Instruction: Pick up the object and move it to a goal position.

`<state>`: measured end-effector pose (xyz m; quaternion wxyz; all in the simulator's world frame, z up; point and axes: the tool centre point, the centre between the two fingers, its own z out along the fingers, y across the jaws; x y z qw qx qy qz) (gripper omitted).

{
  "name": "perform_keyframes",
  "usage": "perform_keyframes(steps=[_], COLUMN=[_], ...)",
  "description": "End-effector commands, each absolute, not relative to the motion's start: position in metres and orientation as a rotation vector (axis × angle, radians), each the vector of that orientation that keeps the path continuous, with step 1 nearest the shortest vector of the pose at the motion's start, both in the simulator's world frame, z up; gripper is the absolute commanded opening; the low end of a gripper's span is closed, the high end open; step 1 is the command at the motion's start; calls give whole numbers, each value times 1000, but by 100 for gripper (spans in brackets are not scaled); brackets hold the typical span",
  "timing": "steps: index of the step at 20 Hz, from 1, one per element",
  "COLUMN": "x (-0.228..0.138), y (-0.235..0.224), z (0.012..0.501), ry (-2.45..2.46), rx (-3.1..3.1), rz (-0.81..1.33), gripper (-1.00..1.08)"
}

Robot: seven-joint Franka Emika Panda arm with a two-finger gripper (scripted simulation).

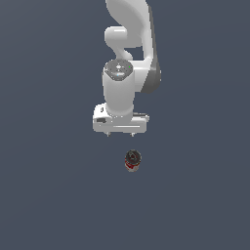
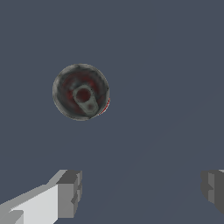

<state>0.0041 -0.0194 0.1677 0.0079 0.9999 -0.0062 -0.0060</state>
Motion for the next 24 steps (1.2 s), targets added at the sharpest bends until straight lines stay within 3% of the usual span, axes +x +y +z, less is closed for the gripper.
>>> perform_keyframes(steps=[1,24], x=[4,27], y=[-19,13], z=[168,165], ry=[-19,218], rx=[3126,3128], rz=[-19,4], gripper=[100,100])
